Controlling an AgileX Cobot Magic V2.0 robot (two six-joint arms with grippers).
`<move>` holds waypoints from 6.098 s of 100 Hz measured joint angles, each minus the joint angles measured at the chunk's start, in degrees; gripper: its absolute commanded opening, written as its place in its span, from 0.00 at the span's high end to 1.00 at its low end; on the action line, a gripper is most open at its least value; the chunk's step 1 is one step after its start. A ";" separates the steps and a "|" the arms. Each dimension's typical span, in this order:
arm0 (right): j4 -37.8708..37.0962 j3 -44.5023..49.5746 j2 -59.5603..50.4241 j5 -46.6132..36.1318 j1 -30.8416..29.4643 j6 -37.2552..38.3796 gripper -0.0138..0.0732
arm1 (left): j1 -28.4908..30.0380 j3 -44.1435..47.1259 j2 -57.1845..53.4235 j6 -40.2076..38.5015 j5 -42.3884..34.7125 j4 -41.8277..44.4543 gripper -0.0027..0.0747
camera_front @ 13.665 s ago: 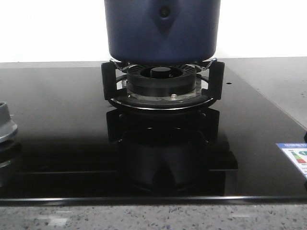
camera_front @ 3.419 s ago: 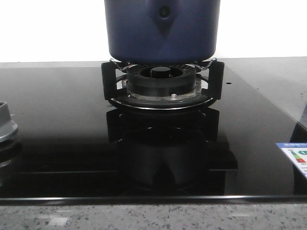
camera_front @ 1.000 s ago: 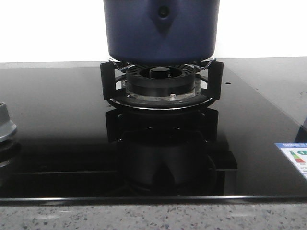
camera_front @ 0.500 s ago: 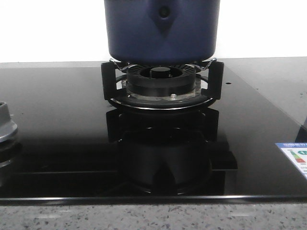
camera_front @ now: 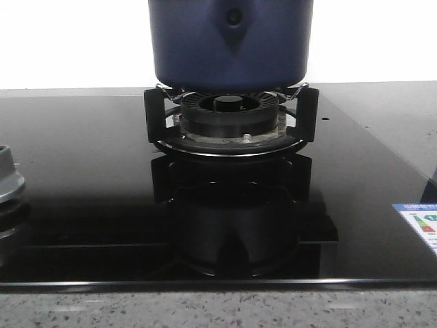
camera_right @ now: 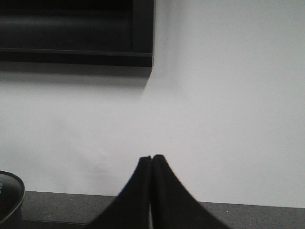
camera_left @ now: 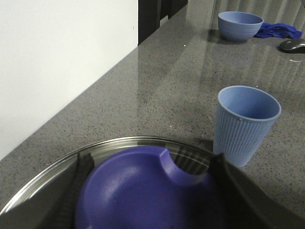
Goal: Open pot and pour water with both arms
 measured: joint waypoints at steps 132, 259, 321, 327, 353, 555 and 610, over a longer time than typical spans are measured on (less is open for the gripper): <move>2.11 0.00 -20.75 37.67 26.98 0.00 0.92 | 16.58 54.61 -74.46 -16.18 -20.45 9.59 0.99; 2.81 0.00 -23.55 42.71 36.87 -0.25 0.92 | 16.58 64.67 -84.81 -36.81 -35.20 38.66 0.99; 2.81 0.00 -23.55 42.71 36.87 -0.40 0.92 | 18.13 85.40 -100.30 -88.51 -42.68 86.67 0.99; 2.81 0.00 -23.55 42.71 36.87 -0.40 0.92 | 18.80 85.40 -101.24 -88.46 -38.32 86.28 0.99; 2.82 0.00 -23.55 42.73 36.87 -0.40 0.92 | 20.48 85.40 -101.20 -88.59 -28.31 85.80 0.99; 13.86 33.80 -36.58 29.41 1.57 -8.77 0.92 | 20.48 85.40 -101.20 -88.68 -28.17 85.80 0.99; 13.86 33.80 -36.58 29.54 1.57 -9.40 0.92 | 20.48 85.40 -101.20 -88.68 -28.17 85.80 0.99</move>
